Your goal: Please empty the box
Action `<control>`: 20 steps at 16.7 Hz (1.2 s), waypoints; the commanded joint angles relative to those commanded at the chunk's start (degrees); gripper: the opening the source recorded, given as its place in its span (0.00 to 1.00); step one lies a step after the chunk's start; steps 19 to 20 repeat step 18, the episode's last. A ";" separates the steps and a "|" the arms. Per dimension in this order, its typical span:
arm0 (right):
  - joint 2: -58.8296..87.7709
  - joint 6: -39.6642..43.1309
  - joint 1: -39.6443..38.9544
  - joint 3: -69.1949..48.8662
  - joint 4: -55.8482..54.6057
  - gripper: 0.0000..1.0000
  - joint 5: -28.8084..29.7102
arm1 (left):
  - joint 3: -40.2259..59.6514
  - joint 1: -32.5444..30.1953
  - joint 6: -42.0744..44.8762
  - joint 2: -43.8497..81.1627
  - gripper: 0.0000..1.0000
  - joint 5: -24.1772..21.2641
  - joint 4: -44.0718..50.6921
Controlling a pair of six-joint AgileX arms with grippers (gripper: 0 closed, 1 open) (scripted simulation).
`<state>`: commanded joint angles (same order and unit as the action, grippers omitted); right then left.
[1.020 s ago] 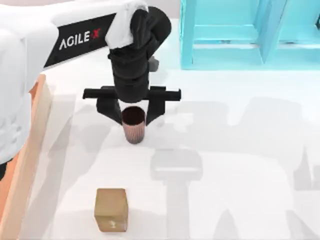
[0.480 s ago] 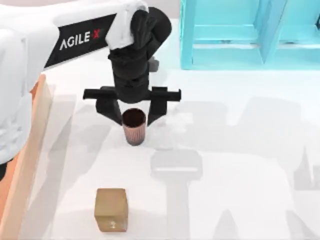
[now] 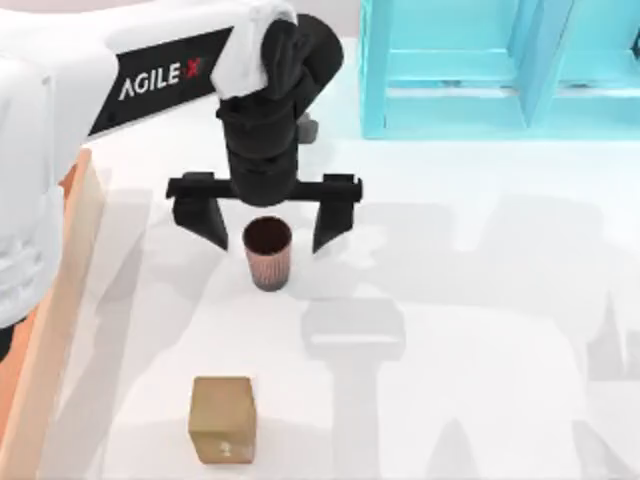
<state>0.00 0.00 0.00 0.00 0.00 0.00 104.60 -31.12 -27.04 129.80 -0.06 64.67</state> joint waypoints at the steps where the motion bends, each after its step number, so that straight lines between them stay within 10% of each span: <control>1: 0.00 0.00 0.00 0.00 0.00 1.00 0.00 | 0.00 0.00 0.00 0.00 1.00 0.00 0.00; 20: 0.00 0.00 0.00 0.00 0.00 1.00 0.00 | 22.68 -0.10 -0.16 -0.05 1.00 0.00 22.75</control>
